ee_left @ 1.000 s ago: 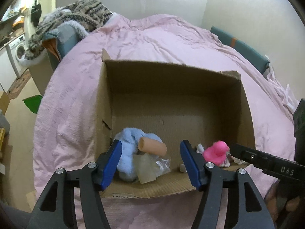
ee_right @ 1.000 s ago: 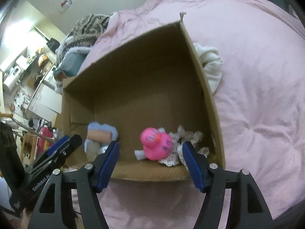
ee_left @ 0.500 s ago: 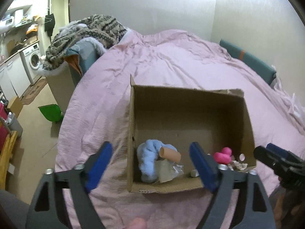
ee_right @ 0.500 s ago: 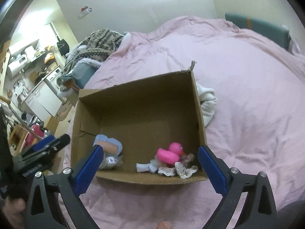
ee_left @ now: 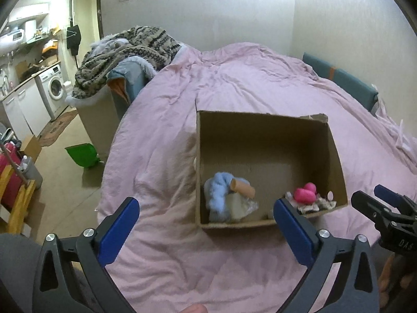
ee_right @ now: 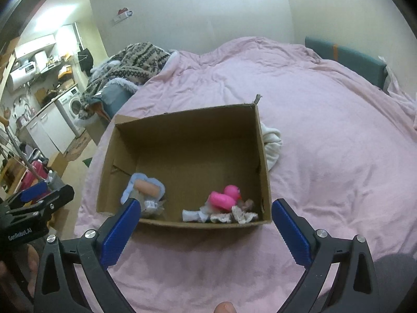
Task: Organize soft objects
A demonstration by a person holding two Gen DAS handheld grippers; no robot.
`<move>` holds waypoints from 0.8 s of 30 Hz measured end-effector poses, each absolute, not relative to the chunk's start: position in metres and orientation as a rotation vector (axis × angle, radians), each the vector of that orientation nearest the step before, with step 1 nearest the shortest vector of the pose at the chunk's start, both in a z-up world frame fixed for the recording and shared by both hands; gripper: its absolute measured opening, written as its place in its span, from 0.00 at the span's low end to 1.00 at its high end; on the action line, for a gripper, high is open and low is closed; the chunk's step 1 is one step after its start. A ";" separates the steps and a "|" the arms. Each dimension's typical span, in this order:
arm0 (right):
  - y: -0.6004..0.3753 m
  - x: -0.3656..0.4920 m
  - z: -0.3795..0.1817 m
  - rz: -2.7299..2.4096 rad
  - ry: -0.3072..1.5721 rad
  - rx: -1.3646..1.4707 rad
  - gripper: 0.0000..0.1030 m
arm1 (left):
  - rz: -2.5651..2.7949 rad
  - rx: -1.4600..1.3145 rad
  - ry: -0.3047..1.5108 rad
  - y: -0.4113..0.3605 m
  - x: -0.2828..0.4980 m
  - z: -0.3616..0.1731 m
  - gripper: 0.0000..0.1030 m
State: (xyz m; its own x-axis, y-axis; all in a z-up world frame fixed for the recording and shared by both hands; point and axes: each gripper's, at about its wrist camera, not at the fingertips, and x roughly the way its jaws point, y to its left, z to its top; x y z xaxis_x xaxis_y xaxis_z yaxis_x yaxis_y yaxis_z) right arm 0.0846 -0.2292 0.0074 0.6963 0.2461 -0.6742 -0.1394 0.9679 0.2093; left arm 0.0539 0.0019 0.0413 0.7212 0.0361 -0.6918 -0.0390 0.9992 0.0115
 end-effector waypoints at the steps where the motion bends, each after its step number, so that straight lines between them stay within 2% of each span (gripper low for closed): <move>1: -0.228 0.082 0.007 0.216 0.776 0.147 1.00 | 0.039 -0.004 0.768 0.001 0.052 0.040 1.00; 9: -0.220 0.066 -0.002 0.174 0.791 0.116 1.00 | 0.061 -0.043 0.828 0.004 0.037 0.024 1.00; 24: -0.202 0.073 -0.012 0.162 0.781 0.024 1.00 | 0.031 -0.056 0.797 -0.002 0.045 0.021 1.00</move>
State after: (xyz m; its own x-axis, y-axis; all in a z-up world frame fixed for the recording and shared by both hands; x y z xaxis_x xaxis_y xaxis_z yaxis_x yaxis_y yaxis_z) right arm 0.0731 -0.2015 -0.0121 0.6984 0.1546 -0.6989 -0.1364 0.9872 0.0820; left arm 0.0450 -0.0021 0.0206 0.6983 0.0068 -0.7158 -0.0493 0.9980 -0.0386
